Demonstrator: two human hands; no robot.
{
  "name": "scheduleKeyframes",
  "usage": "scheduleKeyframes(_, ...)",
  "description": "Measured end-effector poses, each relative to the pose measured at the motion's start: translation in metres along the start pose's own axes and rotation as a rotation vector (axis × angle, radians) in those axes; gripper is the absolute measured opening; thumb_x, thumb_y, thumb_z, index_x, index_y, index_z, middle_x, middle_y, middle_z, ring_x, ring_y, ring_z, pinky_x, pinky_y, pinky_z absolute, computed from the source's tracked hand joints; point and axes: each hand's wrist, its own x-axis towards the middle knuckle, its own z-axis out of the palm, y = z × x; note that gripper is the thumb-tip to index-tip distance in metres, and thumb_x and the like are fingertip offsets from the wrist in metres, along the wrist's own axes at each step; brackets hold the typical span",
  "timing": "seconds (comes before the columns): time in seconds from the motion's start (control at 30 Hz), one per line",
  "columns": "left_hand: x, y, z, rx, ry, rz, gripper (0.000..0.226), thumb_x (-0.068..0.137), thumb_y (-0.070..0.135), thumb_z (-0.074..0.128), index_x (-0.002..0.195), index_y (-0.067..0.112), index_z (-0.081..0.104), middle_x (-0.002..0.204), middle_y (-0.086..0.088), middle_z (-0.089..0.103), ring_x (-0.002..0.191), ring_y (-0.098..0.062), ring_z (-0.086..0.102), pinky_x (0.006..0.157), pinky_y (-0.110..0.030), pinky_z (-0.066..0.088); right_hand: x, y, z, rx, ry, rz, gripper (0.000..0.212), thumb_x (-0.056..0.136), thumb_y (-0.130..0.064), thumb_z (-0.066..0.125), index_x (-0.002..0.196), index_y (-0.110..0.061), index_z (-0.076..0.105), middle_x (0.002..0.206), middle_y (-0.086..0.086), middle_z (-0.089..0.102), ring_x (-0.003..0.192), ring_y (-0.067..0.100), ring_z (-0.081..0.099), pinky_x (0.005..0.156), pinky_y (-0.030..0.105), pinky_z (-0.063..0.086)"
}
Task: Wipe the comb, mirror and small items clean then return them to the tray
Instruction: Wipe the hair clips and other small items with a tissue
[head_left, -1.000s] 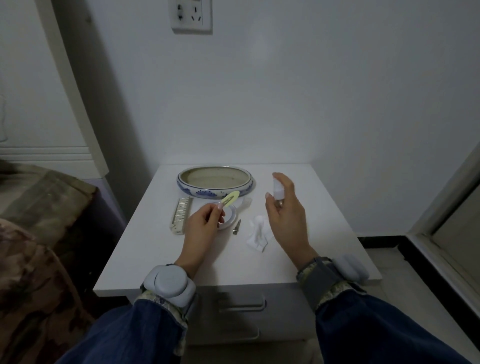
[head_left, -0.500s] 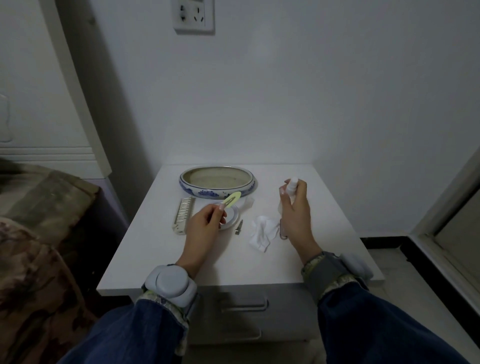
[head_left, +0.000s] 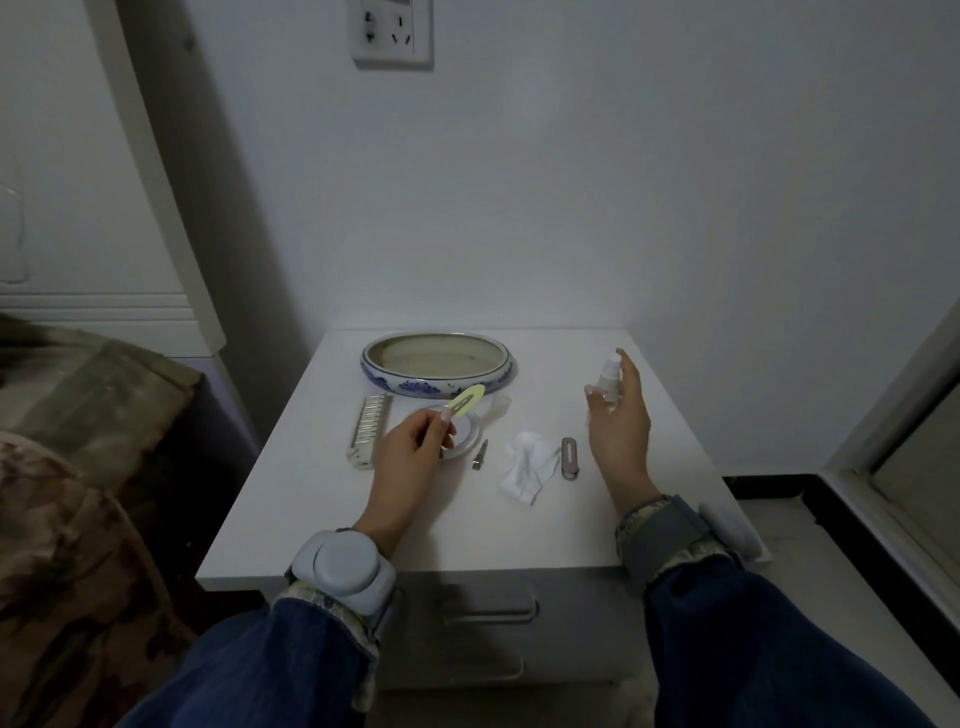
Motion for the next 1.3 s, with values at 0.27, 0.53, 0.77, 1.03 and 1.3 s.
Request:
scheduleKeyframes(0.27, 0.000, 0.002, 0.000, 0.009, 0.001, -0.005, 0.027, 0.097, 0.022, 0.047, 0.077, 0.011, 0.060, 0.069, 0.002, 0.057, 0.063, -0.009, 0.049, 0.058, -0.014, 0.038, 0.000, 0.003, -0.001, -0.068, -0.032, 0.039, 0.057, 0.091, -0.006, 0.053, 0.142, -0.017, 0.031, 0.137, 0.010, 0.047, 0.121, 0.024, 0.047, 0.094, 0.023, 0.036)
scheduleKeyframes(0.53, 0.001, -0.002, 0.001, 0.024, -0.010, -0.006, 0.027, 0.097, 0.023, 0.045, 0.080, 0.011, 0.062, 0.070, 0.003, 0.057, 0.064, -0.006, 0.049, 0.058, -0.011, 0.037, -0.014, -0.022, -0.003, -0.182, 0.211, -0.328, 0.032, 0.084, -0.017, 0.065, 0.112, -0.008, 0.052, 0.108, 0.009, 0.054, 0.100, 0.022, 0.049, 0.087, 0.032, 0.044)
scheduleKeyframes(0.77, 0.002, -0.002, 0.000, -0.003, 0.013, -0.013, 0.027, 0.097, 0.023, 0.046, 0.073, 0.019, 0.058, 0.069, 0.003, 0.057, 0.064, -0.007, 0.050, 0.060, -0.017, 0.039, -0.029, -0.029, 0.004, -0.508, -0.672, -0.139, 0.028, 0.073, -0.033, 0.076, 0.088, -0.011, 0.069, 0.079, -0.004, 0.060, 0.064, 0.000, 0.048, 0.053, 0.008, 0.035)
scheduleKeyframes(1.03, 0.003, -0.006, 0.004, 0.002, -0.012, -0.027, 0.026, 0.097, 0.023, 0.046, 0.079, 0.011, 0.061, 0.071, 0.001, 0.058, 0.066, -0.010, 0.050, 0.062, -0.019, 0.039, -0.033, -0.024, 0.010, -0.624, -0.611, -0.202, 0.025, 0.079, -0.009, 0.064, 0.102, -0.001, 0.070, 0.107, 0.009, 0.068, 0.093, 0.014, 0.061, 0.079, 0.018, 0.044)
scheduleKeyframes(1.3, 0.002, -0.002, 0.006, 0.035, -0.020, -0.037, 0.027, 0.094, 0.016, 0.050, 0.070, 0.007, 0.059, 0.068, 0.002, 0.059, 0.062, -0.003, 0.050, 0.058, -0.013, 0.037, -0.044, -0.040, 0.023, -0.153, -0.299, -0.568, 0.021, 0.083, -0.002, 0.060, 0.101, -0.004, 0.070, 0.093, 0.002, 0.063, 0.082, -0.001, 0.056, 0.077, 0.010, 0.043)
